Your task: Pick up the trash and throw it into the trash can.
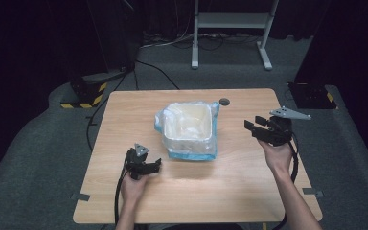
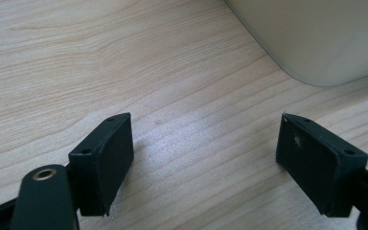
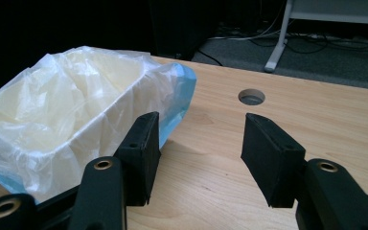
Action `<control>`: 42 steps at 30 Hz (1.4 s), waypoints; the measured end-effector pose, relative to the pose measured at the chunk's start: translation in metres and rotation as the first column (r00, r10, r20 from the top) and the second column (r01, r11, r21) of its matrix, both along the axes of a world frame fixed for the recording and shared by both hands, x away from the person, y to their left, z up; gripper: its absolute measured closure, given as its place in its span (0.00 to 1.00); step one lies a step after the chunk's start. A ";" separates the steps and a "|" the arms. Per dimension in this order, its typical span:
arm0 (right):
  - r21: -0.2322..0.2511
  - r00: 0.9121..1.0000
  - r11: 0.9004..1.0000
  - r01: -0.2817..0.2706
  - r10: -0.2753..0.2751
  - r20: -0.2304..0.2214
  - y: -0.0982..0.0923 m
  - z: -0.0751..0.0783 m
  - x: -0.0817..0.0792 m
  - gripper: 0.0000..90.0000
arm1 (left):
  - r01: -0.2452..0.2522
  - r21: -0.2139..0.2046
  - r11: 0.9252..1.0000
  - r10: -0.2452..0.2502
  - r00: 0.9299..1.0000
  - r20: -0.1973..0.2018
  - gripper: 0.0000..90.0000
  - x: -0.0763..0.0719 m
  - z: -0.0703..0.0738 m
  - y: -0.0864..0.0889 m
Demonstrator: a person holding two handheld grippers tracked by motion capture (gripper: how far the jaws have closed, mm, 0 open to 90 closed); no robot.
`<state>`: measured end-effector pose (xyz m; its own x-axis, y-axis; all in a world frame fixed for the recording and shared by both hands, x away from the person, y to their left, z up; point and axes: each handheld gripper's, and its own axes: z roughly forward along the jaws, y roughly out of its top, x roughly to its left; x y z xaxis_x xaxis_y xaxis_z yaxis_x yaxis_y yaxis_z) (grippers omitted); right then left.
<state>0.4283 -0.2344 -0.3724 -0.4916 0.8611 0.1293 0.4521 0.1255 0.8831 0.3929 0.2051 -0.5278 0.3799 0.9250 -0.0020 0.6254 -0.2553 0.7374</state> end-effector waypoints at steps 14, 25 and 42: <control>0.005 0.999 1.000 0.030 -0.030 -0.020 -0.018 -0.023 -0.013 0.53 | 0.000 0.000 1.000 0.000 1.000 0.000 0.23 0.000 0.000 0.000; -0.019 0.997 0.998 0.058 -0.059 -0.052 -0.024 -0.052 -0.020 0.53 | 0.000 0.000 1.000 0.000 1.000 0.000 0.23 0.000 0.000 0.000; -0.057 0.991 0.995 0.084 -0.089 -0.095 -0.026 -0.095 -0.021 0.53 | -0.001 -0.001 1.000 0.001 1.000 0.000 0.23 0.000 0.000 0.000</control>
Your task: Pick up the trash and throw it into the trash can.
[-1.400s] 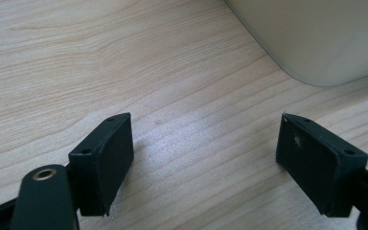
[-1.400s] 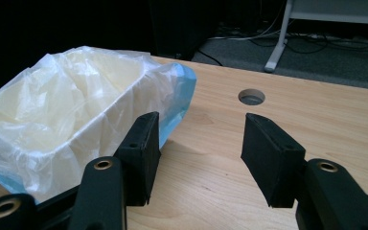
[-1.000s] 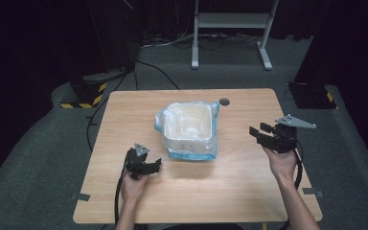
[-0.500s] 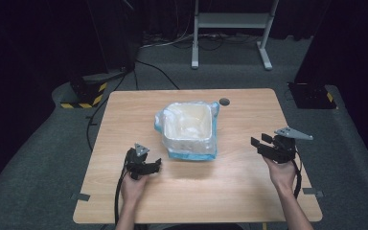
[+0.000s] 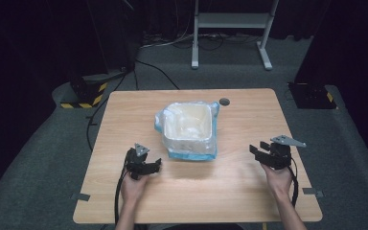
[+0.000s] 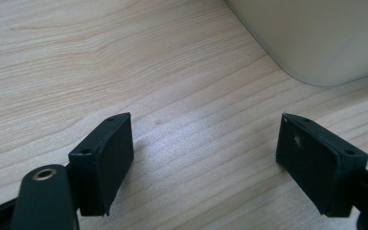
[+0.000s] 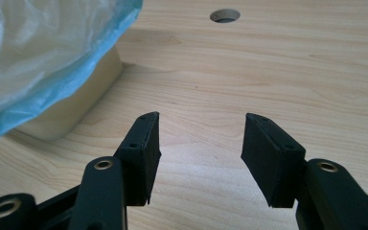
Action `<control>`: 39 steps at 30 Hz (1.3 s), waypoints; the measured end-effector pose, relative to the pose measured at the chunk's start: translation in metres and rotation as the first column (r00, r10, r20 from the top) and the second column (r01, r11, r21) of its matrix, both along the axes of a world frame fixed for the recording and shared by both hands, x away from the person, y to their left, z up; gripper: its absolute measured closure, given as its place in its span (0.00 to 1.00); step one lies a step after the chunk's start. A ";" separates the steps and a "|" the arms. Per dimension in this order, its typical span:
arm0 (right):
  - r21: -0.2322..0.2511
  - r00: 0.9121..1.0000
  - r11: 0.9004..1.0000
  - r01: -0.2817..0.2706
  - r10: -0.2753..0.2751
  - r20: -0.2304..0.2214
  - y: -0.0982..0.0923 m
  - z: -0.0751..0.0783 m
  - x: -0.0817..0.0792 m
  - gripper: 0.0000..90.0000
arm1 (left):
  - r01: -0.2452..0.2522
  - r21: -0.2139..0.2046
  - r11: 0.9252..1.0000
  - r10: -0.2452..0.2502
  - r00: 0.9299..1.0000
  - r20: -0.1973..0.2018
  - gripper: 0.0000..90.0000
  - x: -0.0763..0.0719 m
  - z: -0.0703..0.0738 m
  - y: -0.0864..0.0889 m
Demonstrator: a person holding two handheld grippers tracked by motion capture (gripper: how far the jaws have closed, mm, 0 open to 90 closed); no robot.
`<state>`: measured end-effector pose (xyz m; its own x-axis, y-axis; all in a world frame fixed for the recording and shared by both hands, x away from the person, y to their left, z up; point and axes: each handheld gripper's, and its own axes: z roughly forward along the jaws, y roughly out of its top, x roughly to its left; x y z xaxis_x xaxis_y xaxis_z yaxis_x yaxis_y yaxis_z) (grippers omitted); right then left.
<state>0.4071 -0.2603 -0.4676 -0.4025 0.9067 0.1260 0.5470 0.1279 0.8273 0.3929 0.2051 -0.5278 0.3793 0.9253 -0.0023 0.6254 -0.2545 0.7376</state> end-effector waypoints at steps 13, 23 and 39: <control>-0.072 0.999 0.997 0.020 -0.023 -0.041 0.003 -0.029 0.004 0.53 | 0.001 0.001 1.000 -0.001 1.000 -0.001 0.23 0.000 0.000 0.000; -0.111 0.998 0.993 0.029 -0.034 -0.044 0.005 -0.038 0.009 0.53 | 0.000 0.000 1.000 0.000 1.000 0.000 0.23 0.000 0.000 0.000; -0.183 0.996 0.982 0.050 -0.061 -0.058 0.007 -0.056 0.018 0.49 | 0.000 0.000 1.000 0.000 1.000 0.000 0.23 0.000 0.000 0.000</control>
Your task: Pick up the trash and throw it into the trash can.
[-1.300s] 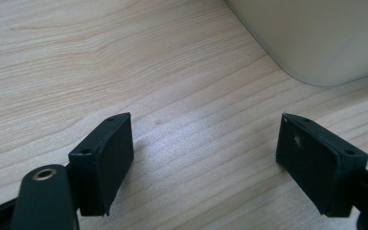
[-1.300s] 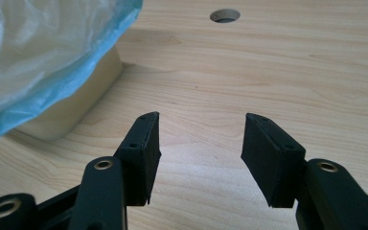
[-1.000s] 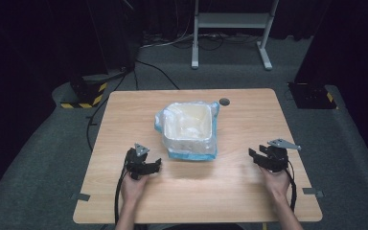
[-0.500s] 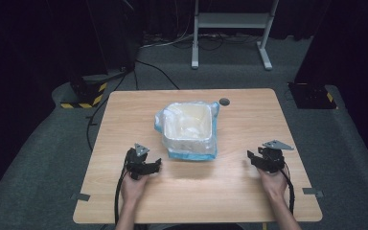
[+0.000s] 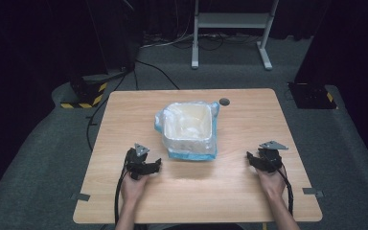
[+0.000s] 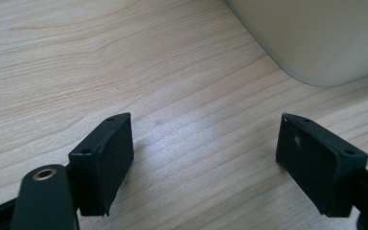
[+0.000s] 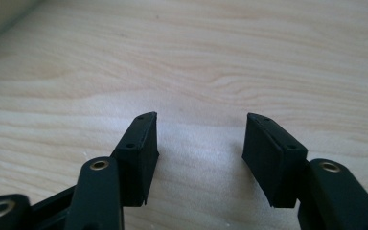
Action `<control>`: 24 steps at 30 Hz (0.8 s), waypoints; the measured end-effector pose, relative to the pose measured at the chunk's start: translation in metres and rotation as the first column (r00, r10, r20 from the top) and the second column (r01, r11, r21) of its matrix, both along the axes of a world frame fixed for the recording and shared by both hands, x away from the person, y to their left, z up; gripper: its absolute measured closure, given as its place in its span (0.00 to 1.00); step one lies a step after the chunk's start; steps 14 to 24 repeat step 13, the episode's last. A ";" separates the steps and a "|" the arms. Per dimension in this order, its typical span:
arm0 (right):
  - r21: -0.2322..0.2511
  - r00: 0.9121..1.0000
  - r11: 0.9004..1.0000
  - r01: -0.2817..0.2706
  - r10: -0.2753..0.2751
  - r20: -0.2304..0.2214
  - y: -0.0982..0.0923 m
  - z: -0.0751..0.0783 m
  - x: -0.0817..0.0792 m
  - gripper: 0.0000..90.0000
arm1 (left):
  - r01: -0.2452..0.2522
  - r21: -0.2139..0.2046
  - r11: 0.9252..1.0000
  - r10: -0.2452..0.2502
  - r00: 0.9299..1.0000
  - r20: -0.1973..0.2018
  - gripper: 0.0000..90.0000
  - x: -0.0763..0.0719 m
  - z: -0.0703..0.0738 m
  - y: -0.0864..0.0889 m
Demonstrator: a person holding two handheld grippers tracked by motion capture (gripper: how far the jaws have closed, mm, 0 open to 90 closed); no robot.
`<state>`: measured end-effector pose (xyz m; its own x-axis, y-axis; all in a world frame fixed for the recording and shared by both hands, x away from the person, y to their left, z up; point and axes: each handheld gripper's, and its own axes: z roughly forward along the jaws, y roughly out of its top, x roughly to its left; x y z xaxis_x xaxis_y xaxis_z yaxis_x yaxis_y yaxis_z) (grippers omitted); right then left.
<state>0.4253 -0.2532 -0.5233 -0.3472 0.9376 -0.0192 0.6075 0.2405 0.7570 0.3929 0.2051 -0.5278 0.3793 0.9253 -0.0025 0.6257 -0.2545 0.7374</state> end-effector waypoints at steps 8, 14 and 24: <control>0.005 1.000 1.000 0.021 -0.021 -0.006 -0.001 0.000 0.001 0.42 | 0.000 0.000 1.000 0.000 1.000 -0.001 0.23 0.000 0.000 0.000; 0.001 0.999 0.999 0.049 -0.049 -0.011 -0.001 -0.001 0.002 0.31 | 0.000 0.000 1.000 0.000 1.000 -0.001 0.23 0.000 0.000 0.000; 0.001 0.999 0.999 0.049 -0.049 -0.011 -0.001 -0.001 0.002 0.31 | 0.000 0.000 1.000 0.000 1.000 -0.001 0.23 0.000 0.000 0.000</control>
